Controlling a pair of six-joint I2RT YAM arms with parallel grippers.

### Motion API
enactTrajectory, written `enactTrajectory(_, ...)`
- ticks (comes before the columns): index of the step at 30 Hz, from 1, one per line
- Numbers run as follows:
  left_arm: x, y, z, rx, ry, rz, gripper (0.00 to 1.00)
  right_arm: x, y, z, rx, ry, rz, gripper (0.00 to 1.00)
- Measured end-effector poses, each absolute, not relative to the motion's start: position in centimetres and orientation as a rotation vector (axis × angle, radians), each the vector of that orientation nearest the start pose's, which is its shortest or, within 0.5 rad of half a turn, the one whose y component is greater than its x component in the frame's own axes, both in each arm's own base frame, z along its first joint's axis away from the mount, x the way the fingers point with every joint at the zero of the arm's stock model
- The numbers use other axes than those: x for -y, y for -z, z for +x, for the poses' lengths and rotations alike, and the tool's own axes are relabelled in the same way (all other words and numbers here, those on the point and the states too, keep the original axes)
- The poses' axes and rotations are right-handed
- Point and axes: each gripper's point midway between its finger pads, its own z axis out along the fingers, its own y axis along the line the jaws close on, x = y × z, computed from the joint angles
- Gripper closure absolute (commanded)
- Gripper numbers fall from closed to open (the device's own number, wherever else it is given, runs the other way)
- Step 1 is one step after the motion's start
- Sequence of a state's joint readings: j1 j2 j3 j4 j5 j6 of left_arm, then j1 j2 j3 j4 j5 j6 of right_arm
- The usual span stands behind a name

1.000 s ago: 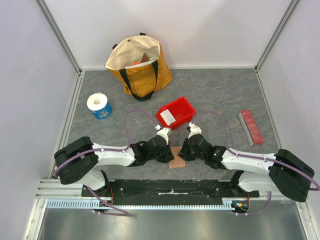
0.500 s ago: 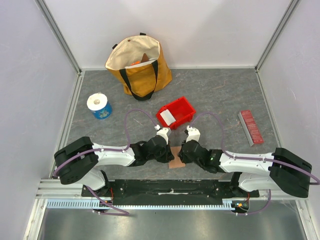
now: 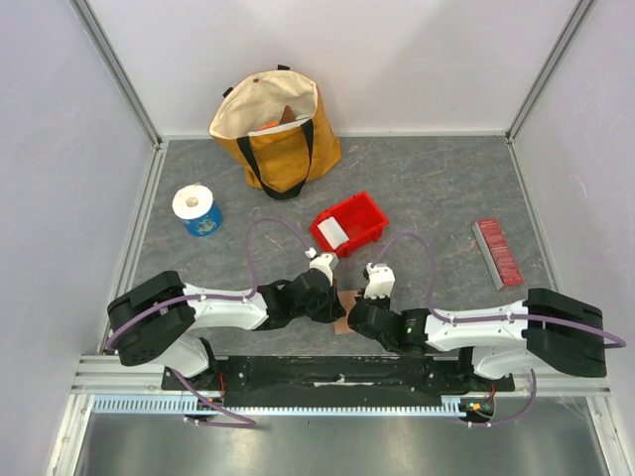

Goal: Put the credit cards into the card holder
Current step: Close the card holder at the center of the board.

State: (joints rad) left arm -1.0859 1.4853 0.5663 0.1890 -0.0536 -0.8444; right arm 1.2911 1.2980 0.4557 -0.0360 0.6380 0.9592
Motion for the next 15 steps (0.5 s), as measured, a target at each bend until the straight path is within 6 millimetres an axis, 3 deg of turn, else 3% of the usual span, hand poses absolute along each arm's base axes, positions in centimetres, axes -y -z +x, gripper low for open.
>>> enactTrajectory(15,32.57,-3.06,15.08,-2.457,0.867,0.251,0.96,-26.59,-2.70,16.34,-2.284,-0.381,-0.085,0.85)
